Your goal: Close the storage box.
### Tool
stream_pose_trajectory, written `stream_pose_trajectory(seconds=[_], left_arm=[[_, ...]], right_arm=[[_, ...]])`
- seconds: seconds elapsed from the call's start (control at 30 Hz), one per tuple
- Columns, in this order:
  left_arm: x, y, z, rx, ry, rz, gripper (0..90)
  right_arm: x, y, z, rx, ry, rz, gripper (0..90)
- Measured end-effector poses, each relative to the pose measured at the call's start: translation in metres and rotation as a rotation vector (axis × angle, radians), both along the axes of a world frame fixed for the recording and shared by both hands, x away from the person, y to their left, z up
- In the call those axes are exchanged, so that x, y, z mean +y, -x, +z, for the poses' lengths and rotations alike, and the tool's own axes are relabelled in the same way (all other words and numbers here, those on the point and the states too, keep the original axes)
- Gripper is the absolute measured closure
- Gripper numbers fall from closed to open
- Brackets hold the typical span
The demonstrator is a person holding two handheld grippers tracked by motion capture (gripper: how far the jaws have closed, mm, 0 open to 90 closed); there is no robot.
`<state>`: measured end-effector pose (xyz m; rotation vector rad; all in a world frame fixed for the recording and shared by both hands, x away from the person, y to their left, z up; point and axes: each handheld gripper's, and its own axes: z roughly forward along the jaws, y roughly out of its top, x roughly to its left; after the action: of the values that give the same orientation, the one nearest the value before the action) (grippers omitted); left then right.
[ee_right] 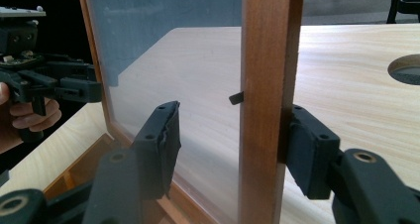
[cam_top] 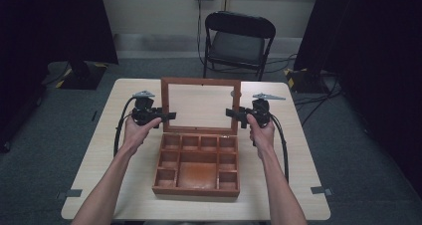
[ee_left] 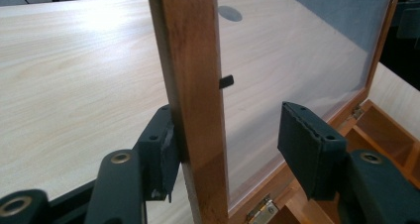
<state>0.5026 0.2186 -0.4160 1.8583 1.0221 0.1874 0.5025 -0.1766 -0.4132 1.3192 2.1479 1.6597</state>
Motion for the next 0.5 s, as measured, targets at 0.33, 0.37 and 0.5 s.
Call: stream_pose_trajectory(seconds=[0.33,0.37,0.5], left_arm=[[0.007,0.008,0.012,-0.042,0.019,0.0,39.9],[0.007,0.008,0.012,-0.041,0.016,0.002,39.8],[0.01,0.007,0.012,-0.037,0.018,0.01,39.4]], right_arm=[[0.001,0.008,0.004,-0.013,0.024,0.01,43.3],[0.001,0.008,0.004,-0.015,0.029,0.009,43.2],[0.0,0.01,0.004,-0.02,0.026,0.019,43.8]])
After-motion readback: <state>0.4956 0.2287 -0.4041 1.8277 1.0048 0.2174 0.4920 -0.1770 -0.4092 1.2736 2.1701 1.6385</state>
